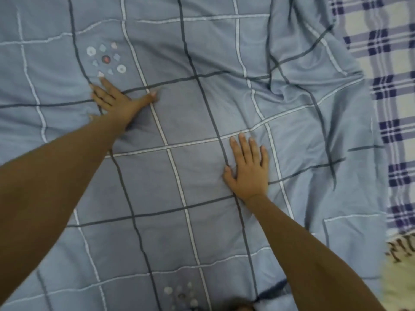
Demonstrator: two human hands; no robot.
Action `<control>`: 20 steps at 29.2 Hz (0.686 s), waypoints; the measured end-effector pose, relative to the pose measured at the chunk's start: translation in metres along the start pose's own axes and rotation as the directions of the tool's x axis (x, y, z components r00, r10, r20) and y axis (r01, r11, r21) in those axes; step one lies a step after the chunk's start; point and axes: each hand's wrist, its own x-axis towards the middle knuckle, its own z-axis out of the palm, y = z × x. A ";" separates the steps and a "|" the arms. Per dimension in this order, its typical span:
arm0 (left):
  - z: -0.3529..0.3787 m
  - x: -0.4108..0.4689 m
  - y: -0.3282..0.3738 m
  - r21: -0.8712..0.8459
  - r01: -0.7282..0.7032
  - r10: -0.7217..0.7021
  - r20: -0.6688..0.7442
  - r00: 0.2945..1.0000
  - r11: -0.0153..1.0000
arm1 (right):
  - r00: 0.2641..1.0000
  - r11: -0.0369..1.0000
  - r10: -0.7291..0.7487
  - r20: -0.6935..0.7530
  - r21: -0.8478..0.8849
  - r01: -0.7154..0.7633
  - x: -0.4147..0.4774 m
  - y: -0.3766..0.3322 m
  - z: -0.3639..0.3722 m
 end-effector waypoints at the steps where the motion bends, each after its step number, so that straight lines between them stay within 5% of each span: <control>1: -0.002 -0.006 -0.009 0.046 -0.053 0.052 0.032 0.998 0.998 | 1.000 1.000 -0.004 -0.017 0.003 0.004 0.000 0.001 0.000; 3: 0.001 -0.034 -0.035 0.138 -0.226 0.216 0.086 0.973 0.964 | 1.000 1.000 -0.003 -0.029 0.025 0.003 0.001 0.001 0.000; 7: 0.050 -0.164 -0.102 0.116 -0.565 0.519 0.280 0.808 0.817 | 0.999 0.999 0.002 -0.046 0.039 0.000 -0.001 0.004 0.000; 9: 0.087 -0.237 -0.131 0.133 -0.535 0.463 0.359 0.811 0.834 | 0.999 0.998 0.001 -0.051 0.062 0.003 -0.003 0.005 -0.001; 12: 0.132 -0.317 -0.152 0.198 -0.285 0.181 0.422 0.888 0.938 | 0.998 0.995 -0.027 -0.058 0.096 0.032 -0.005 0.005 0.000; 16: 0.147 -0.332 -0.139 0.338 -0.112 -0.071 0.484 0.872 0.934 | 0.998 0.992 -0.022 -0.059 0.124 0.029 -0.003 0.005 -0.001; 20: 0.150 -0.335 -0.136 0.296 -0.121 -0.024 0.442 0.897 0.948 | 0.997 0.988 -0.030 -0.075 0.146 0.041 0.000 0.006 -0.003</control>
